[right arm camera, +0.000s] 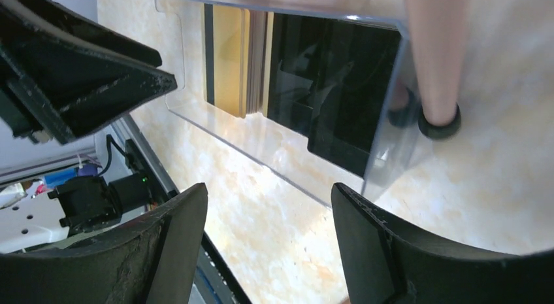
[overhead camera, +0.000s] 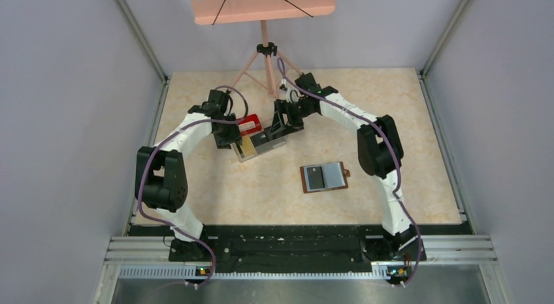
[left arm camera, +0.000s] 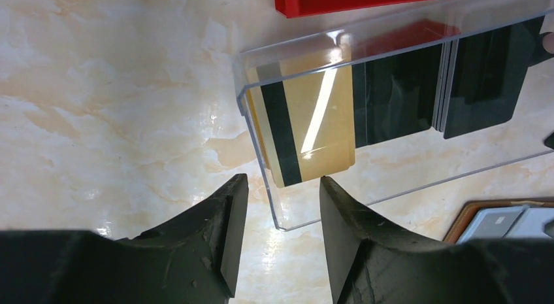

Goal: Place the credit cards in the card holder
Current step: Move the storage box to the center of the board.

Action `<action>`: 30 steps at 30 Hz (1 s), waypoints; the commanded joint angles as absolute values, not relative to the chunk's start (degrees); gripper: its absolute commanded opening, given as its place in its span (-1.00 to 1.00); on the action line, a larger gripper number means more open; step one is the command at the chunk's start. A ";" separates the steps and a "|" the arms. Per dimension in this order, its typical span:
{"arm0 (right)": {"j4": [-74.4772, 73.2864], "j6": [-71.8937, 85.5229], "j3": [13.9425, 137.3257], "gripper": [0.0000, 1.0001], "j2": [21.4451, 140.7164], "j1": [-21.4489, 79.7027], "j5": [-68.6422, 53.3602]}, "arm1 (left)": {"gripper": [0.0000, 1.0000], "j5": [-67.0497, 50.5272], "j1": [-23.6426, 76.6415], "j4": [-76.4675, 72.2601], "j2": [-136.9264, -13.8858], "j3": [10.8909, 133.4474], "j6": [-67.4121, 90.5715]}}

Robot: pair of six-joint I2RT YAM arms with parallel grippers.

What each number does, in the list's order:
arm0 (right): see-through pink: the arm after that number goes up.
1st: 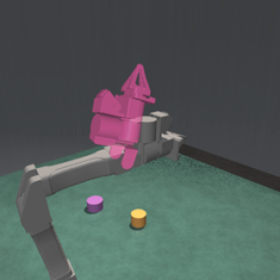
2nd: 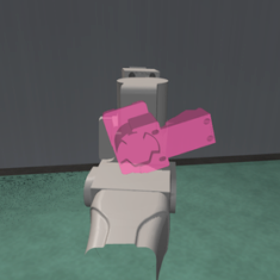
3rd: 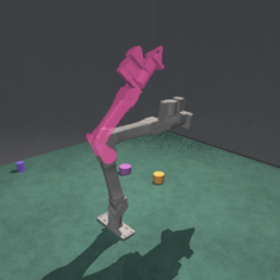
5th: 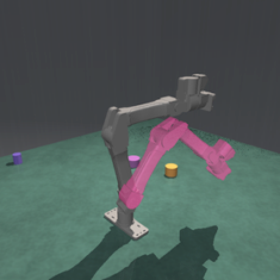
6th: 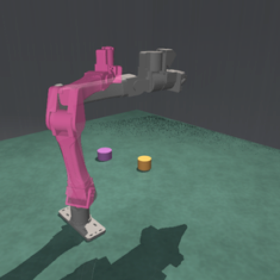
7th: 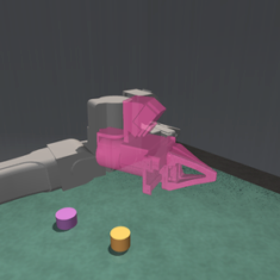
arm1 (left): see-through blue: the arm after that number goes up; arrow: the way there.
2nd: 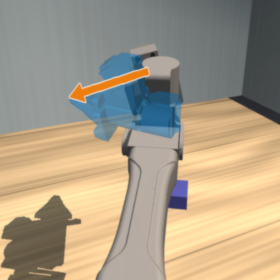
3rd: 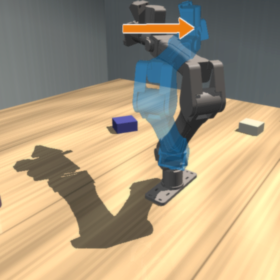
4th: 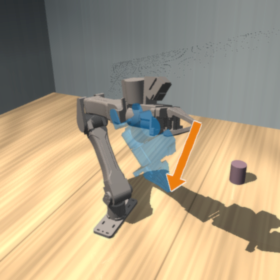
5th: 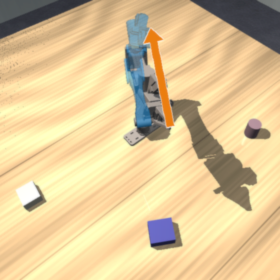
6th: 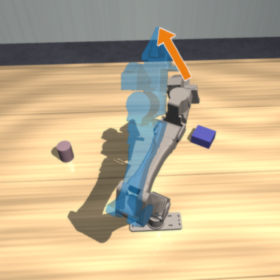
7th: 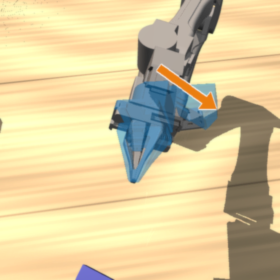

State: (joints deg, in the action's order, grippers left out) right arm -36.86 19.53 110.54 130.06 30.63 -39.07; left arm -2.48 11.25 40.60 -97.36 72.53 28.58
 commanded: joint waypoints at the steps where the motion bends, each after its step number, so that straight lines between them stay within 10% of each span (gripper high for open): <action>1: -37.19 19.50 104.77 0.40 122.79 27.97 -37.00 | -0.01 -1.71 10.20 41.05 -98.35 72.83 30.11; 19: -36.07 19.72 98.71 0.43 114.39 25.31 -39.13 | -0.94 -10.68 10.55 38.41 -102.21 69.20 26.98; 30: -36.12 19.24 95.11 0.42 110.78 25.31 -38.83 | -1.00 -13.53 13.09 38.12 -98.45 65.72 27.95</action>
State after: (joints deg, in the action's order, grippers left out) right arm -36.40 19.57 96.66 115.15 25.69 -38.63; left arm -6.63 10.68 37.69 -101.06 68.27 28.21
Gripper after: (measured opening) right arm 0.712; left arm 0.046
